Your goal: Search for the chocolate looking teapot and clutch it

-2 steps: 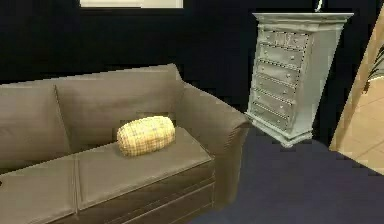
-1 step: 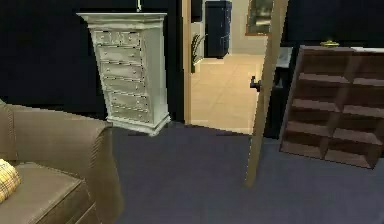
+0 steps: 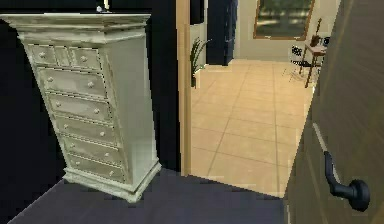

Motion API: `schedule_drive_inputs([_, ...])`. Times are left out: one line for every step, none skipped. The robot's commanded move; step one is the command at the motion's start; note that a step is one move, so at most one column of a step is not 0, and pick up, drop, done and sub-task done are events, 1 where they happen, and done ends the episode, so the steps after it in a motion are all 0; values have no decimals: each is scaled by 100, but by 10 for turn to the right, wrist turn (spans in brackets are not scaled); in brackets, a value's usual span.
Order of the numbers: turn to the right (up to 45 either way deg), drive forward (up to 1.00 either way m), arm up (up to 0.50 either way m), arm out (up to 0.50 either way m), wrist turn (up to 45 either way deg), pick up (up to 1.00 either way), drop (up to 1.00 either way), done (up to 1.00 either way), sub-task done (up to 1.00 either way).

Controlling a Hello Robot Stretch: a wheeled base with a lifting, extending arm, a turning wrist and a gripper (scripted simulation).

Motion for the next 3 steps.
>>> schedule_drive_inputs([60, 0, 0, 0, 0, 0, 0, 0, 0])
schedule_drive_inputs([0, 45, 0, 0, 0, 0, 0, 0, 0])
schedule_drive_inputs([180, 0, 0, 0, 0, 0, 0, 0, 0])
